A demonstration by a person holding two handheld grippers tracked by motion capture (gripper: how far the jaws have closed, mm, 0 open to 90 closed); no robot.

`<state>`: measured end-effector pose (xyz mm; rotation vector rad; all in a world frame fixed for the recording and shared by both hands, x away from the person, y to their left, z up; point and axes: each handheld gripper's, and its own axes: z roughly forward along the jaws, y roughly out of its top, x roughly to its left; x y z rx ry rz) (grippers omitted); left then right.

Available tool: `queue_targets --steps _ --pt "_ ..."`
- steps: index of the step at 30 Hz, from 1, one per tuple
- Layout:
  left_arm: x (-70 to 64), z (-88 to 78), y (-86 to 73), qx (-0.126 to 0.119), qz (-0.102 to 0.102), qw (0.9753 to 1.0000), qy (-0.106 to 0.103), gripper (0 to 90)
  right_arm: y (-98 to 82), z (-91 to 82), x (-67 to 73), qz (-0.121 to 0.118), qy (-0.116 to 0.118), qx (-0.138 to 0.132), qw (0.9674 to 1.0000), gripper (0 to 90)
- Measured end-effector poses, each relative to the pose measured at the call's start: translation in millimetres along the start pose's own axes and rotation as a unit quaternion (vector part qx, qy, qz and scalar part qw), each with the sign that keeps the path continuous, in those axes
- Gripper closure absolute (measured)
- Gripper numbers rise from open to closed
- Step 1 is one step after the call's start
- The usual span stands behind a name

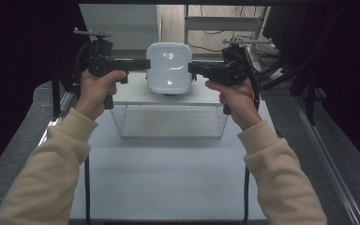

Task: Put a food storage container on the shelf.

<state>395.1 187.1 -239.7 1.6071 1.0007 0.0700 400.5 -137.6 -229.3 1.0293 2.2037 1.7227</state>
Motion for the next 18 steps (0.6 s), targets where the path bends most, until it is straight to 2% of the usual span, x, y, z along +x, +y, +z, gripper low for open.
queue_targets --steps 3,7,18 --pt "5.4 2.5 5.1 0.004 -0.007 1.0 0.0 78.0 4.6 6.9 -5.1 0.005 -0.002 0.005 1.0 78.7" --pt "5.7 4.9 12.2 0.007 0.0 1.0 0.006 78.0 9.4 10.6 -13.2 0.012 0.004 0.004 0.9999 78.8" --pt "8.6 10.0 22.3 0.004 -0.007 0.9999 0.014 77.9 17.2 14.7 -20.5 0.019 0.007 0.002 0.9998 78.8"
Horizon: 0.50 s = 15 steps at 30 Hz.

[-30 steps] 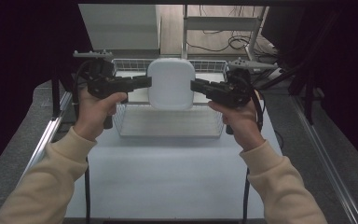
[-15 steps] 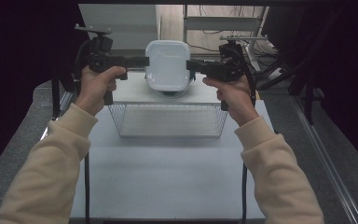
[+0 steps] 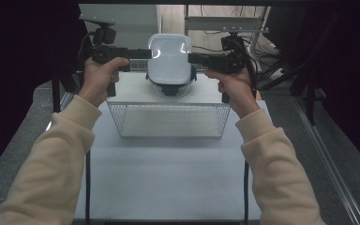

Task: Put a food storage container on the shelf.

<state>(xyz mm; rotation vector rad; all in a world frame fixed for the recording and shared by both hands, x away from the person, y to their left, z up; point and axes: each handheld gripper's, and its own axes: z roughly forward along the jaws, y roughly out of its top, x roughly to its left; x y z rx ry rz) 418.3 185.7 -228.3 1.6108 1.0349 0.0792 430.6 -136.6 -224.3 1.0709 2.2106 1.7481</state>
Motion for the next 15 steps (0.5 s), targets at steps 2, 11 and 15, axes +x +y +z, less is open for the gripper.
queue_targets --steps 2,11,15 --pt "1.7 1.0 1.2 0.002 -0.001 1.0 0.002 77.9 1.4 1.0 -1.2 0.002 0.0 0.001 1.0 78.7" --pt "16.9 10.0 4.0 0.01 -0.038 0.9992 0.0 78.2 1.5 15.2 -16.6 0.051 0.005 0.014 0.9986 77.4" --pt "21.9 16.5 10.1 0.011 -0.054 0.9985 -0.001 78.1 3.2 19.5 -25.0 0.076 0.007 0.009 0.9971 75.6"
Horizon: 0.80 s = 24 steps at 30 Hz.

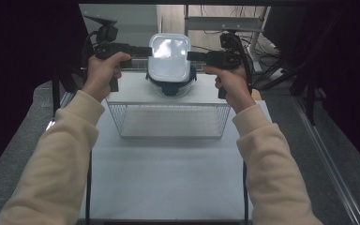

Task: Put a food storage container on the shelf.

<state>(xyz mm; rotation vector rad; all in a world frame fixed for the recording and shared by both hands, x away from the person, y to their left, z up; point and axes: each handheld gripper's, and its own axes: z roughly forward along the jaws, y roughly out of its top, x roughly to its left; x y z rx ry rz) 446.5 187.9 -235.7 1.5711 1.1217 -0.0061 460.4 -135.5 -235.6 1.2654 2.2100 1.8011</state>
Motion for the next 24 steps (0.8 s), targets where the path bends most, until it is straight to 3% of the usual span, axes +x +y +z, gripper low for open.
queue_targets --steps 6,10,13,19,24 --pt "12.4 12.1 7.5 -0.006 -0.035 0.9993 -0.004 76.6 4.1 8.8 -18.6 0.049 0.015 -0.007 0.9987 72.9" --pt "21.9 17.6 8.5 -0.009 -0.056 0.9983 -0.009 75.4 7.0 15.3 -25.4 0.066 0.017 -0.008 0.9977 71.4" --pt "26.5 21.6 8.9 -0.01 -0.066 0.9977 -0.013 74.2 8.1 20.6 -34.0 0.093 0.019 -0.014 0.9954 71.6" --pt "32.9 27.8 8.4 -0.002 -0.077 0.997 -0.011 72.1 7.7 25.0 -42.2 0.119 0.022 -0.013 0.9926 70.4" --pt "36.0 29.5 5.7 -0.004 -0.08 0.9967 -0.011 71.6 6.3 26.8 -42.6 0.116 0.014 -0.005 0.9931 69.3"
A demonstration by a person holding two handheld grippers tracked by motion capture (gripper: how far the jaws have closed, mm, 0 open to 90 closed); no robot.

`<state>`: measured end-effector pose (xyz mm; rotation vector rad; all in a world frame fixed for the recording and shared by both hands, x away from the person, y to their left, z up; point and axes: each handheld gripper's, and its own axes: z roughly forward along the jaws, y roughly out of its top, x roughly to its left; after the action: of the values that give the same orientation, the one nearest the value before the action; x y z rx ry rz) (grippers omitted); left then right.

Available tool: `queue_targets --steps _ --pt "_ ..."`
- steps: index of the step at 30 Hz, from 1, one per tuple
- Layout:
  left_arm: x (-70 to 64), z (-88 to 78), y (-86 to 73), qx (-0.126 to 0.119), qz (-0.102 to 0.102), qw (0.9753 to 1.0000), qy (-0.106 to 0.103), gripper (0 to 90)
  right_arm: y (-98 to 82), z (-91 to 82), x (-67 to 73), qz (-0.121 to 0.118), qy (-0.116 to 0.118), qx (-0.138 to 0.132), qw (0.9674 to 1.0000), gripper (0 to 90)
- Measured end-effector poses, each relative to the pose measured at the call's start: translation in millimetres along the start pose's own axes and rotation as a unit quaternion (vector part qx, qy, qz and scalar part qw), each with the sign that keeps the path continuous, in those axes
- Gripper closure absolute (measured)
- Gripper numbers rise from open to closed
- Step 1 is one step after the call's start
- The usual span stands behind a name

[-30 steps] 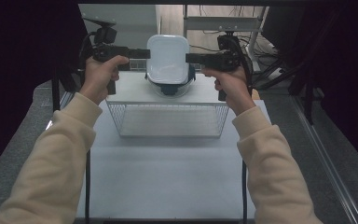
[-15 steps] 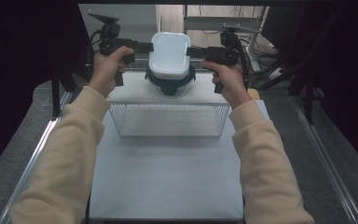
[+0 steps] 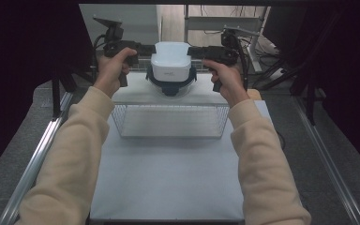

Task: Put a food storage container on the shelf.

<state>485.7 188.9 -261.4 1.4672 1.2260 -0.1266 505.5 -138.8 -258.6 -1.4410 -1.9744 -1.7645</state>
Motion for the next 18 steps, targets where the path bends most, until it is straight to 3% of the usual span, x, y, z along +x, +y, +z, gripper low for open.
queue_targets --steps 5,8,11,14,16,18 --pt "-1.5 -1.2 -1.4 -0.004 0.006 1.0 0.001 69.1 -0.3 -0.6 0.5 -0.003 0.0 0.002 1.0 65.8" --pt "-5.3 -7.4 -1.9 -0.019 0.025 0.9995 0.008 49.6 -1.4 -4.2 3.3 -0.023 -0.011 -0.011 0.9996 44.5" --pt "-10.7 -21.4 -6.8 -0.03 0.051 0.9981 0.018 34.9 -3.3 -17.9 9.4 -0.06 -0.027 -0.03 0.9974 35.2" --pt "-15.6 -39.0 -22.0 -0.04 0.09 0.9947 0.027 30.3 -10.9 -38.5 16.3 -0.11 -0.039 -0.034 0.9926 31.9" --pt "-16.4 -48.0 -33.8 -0.043 0.107 0.993 0.024 29.1 -18.4 -52.0 17.2 -0.125 -0.038 -0.037 0.9908 31.6" --pt "-18.7 -59.1 -52.0 -0.035 0.147 0.9875 0.044 28.0 -27.8 -64.9 18.1 -0.142 -0.046 -0.031 0.9883 31.0"
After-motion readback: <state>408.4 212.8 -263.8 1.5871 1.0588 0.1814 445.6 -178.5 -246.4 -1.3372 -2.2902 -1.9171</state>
